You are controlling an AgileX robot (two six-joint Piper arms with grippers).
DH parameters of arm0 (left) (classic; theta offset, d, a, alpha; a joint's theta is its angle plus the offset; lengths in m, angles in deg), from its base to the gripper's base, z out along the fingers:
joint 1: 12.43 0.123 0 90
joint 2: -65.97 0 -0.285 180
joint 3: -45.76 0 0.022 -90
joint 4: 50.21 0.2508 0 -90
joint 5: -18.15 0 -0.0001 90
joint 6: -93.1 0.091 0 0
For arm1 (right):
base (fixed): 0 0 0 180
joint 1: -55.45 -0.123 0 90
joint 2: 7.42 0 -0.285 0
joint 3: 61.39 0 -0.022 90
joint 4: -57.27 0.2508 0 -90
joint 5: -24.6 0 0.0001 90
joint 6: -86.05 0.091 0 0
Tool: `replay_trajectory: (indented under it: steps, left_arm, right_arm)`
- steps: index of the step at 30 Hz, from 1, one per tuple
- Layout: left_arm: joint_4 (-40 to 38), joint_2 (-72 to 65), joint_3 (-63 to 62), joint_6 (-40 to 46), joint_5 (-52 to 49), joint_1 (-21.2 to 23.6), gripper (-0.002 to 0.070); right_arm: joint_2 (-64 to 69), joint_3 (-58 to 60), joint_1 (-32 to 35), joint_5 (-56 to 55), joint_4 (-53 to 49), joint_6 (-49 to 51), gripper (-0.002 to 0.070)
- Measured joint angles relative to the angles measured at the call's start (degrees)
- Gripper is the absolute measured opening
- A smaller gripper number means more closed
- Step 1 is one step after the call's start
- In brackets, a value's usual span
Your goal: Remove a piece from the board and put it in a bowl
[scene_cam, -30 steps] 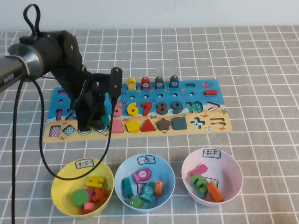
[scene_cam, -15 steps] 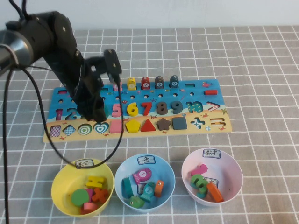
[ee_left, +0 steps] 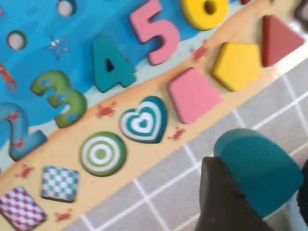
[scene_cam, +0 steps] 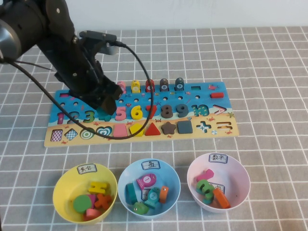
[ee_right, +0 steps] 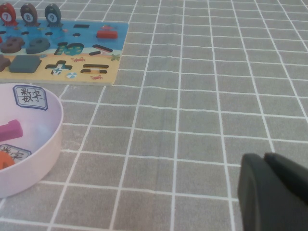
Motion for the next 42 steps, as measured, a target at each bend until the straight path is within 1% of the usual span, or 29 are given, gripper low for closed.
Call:
replay_trajectory:
  steps: [3,6,11,18,22,25,29,33,37,42]
  left_arm:
    - [0.39,0.98,0.0,-2.7,0.0,-1.64,0.0282]
    - [1.16,3.37,1.04,-4.62,0.0,-4.19,0.0282]
    - [4.37,10.71,7.67,-7.57,0.0,-8.22,0.0282]
    - [4.66,24.38,21.35,-12.0,-0.34,-8.88,0.0282]
    - [4.89,32.94,31.67,-15.28,-0.06,-8.88,0.0282]
    - [5.04,40.32,39.29,-17.69,3.85,-8.88,0.0282]
    - [5.04,50.05,48.73,-20.7,15.14,-8.88,0.0282]
    - [4.47,57.86,56.69,-21.49,24.22,-8.88,0.0282]
    - [4.47,62.36,61.97,-22.67,27.38,-8.88,0.0282]
    - [4.74,62.35,65.43,-23.59,29.9,-8.93,0.0282]
  right_arm:
    - [0.0,0.0,0.0,0.0,0.0,0.0,-0.0017]
    - [0.0,0.0,0.0,0.0,0.0,0.0,-0.0017]
    - [0.0,0.0,0.0,0.0,0.0,0.0,-0.0017]
    - [0.0,0.0,0.0,0.0,0.0,0.0,-0.0017]
    - [0.0,0.0,0.0,0.0,0.0,0.0,-0.0017]
    - [0.0,0.0,0.0,0.0,0.0,0.0,-0.0017]
    - [0.0,0.0,0.0,0.0,0.0,0.0,-0.0017]
    - [0.0,0.0,0.0,0.0,0.0,0.0,-0.0017]
    - [0.0,0.0,0.0,0.0,0.0,0.0,-0.0017]
    - [0.0,0.0,0.0,0.0,0.0,0.0,-0.0017]
